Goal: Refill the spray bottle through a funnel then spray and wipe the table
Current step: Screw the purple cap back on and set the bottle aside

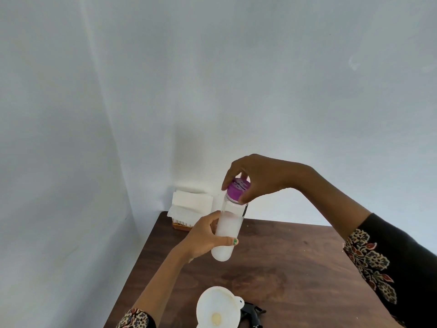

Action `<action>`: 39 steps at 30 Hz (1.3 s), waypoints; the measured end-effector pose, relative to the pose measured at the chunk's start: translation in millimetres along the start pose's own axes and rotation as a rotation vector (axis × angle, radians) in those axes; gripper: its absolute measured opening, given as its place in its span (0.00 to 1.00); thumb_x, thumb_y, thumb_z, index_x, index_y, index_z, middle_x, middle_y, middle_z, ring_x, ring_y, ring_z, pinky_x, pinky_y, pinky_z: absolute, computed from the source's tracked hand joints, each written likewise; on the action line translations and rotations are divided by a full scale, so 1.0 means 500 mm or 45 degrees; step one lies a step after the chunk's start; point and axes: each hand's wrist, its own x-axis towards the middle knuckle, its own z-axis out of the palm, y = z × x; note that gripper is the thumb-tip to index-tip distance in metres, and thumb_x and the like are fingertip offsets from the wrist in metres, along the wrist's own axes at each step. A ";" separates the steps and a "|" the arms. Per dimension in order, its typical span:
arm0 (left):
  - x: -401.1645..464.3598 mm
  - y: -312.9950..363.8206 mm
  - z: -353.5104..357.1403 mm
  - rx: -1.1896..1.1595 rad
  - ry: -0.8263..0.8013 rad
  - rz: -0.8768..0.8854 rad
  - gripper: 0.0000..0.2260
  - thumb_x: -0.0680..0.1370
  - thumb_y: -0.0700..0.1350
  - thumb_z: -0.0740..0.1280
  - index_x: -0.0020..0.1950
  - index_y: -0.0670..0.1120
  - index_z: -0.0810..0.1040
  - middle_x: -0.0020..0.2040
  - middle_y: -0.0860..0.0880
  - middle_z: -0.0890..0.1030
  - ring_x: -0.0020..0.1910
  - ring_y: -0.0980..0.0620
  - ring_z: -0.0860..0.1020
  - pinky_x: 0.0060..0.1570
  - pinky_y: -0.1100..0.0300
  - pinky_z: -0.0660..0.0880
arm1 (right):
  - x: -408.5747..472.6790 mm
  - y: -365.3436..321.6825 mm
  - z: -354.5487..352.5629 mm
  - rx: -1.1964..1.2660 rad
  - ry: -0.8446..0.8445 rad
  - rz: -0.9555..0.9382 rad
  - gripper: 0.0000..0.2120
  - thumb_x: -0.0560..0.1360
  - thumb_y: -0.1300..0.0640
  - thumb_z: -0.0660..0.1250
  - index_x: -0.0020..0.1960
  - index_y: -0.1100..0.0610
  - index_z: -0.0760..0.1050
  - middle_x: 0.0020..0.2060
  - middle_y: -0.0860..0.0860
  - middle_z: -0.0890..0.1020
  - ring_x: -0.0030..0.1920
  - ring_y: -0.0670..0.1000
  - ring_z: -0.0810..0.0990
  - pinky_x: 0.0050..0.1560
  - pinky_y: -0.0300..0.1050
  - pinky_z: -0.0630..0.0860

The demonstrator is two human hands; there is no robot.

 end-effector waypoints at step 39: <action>-0.009 0.000 0.018 -0.028 0.084 0.063 0.26 0.69 0.49 0.74 0.61 0.58 0.65 0.57 0.57 0.73 0.55 0.55 0.75 0.55 0.60 0.75 | -0.028 0.015 -0.008 0.074 -0.168 0.061 0.23 0.74 0.52 0.70 0.66 0.44 0.70 0.63 0.44 0.72 0.57 0.43 0.72 0.52 0.33 0.73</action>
